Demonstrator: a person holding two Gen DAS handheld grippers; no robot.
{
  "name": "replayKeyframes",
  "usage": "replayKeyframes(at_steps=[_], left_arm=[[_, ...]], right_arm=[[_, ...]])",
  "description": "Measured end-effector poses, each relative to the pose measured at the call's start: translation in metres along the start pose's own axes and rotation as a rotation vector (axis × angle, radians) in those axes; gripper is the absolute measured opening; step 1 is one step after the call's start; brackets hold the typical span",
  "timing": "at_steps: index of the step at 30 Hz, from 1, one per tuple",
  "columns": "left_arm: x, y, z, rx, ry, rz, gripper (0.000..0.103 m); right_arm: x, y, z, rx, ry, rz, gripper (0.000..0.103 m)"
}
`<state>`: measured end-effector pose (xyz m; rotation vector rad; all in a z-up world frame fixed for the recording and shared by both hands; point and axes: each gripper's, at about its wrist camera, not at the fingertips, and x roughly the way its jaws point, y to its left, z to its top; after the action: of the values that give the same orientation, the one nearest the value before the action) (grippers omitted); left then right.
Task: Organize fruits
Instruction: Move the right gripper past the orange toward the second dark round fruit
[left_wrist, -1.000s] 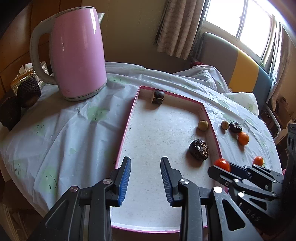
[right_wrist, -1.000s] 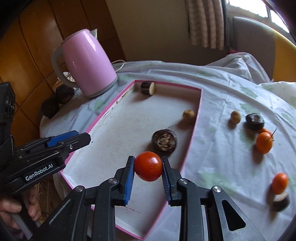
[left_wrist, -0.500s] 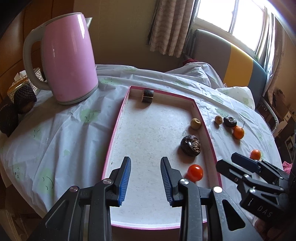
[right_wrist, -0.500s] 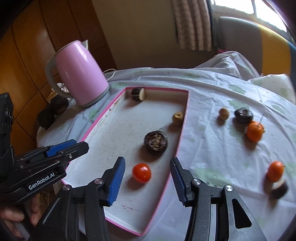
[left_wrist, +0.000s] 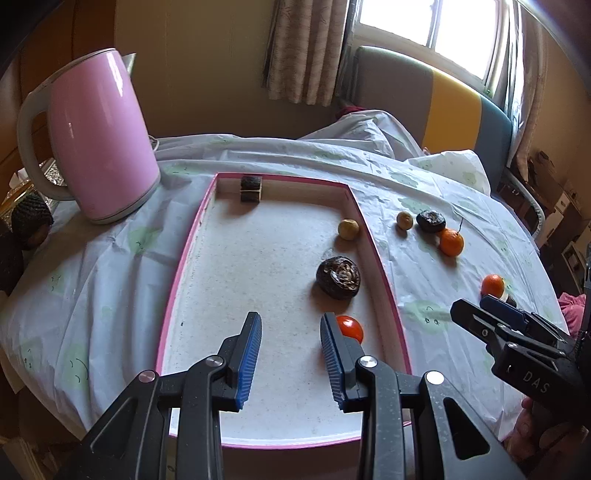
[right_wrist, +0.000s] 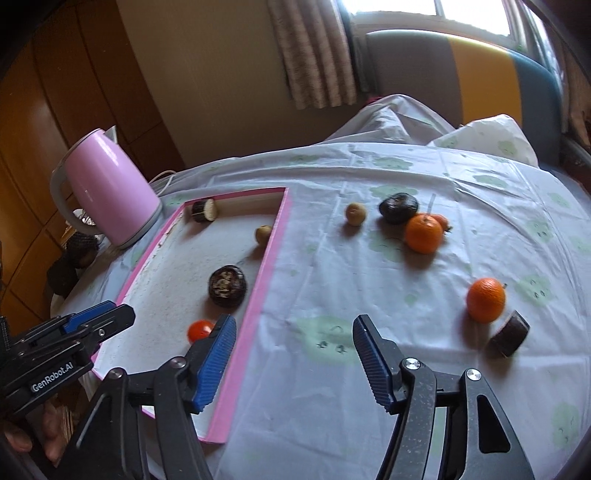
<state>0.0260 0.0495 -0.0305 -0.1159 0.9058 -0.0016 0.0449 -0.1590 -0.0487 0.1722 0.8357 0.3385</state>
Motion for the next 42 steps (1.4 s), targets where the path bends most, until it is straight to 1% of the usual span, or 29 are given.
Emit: replayKeyframes(at_steps=[8,11,13,17,21,25,28,32,39,41,42], left_arm=[[0.007,-0.019,0.001,0.021,0.034,-0.047,0.033],[0.009,-0.028,0.003,0.042,0.043,-0.065,0.033],[0.008,-0.036,0.006,0.063,0.036,-0.077,0.033],[0.010,-0.049,0.007,0.100,0.036,-0.091,0.033],[0.014,-0.058,0.008,0.123,0.047,-0.115,0.033],[0.018,-0.064,0.009,0.133,0.061,-0.119,0.033],[0.021,-0.069,0.014,0.139,0.061,-0.127,0.033],[0.027,-0.077,0.022,0.138,0.065,-0.154,0.033],[0.037,-0.091,0.037,0.158,0.055,-0.150,0.033],[0.042,-0.094,0.042,0.157,0.056,-0.151,0.032],[0.045,-0.096,0.045,0.153,0.062,-0.157,0.031]], right_arm=[[-0.014,-0.052,-0.017,0.091,-0.006,-0.093,0.067],[-0.023,-0.071,-0.020,0.131,-0.020,-0.125,0.067],[-0.028,-0.083,-0.020,0.152,-0.030,-0.143,0.067],[-0.035,-0.099,-0.020,0.184,-0.049,-0.175,0.067],[-0.036,-0.108,-0.020,0.188,-0.051,-0.190,0.067],[-0.036,-0.113,-0.018,0.188,-0.053,-0.193,0.067],[-0.033,-0.114,-0.014,0.179,-0.051,-0.188,0.067],[-0.029,-0.112,-0.006,0.168,-0.055,-0.178,0.067],[-0.012,-0.107,0.010,0.137,-0.039,-0.148,0.067],[-0.006,-0.106,0.016,0.126,-0.035,-0.144,0.064],[-0.002,-0.106,0.019,0.124,-0.031,-0.139,0.060]])
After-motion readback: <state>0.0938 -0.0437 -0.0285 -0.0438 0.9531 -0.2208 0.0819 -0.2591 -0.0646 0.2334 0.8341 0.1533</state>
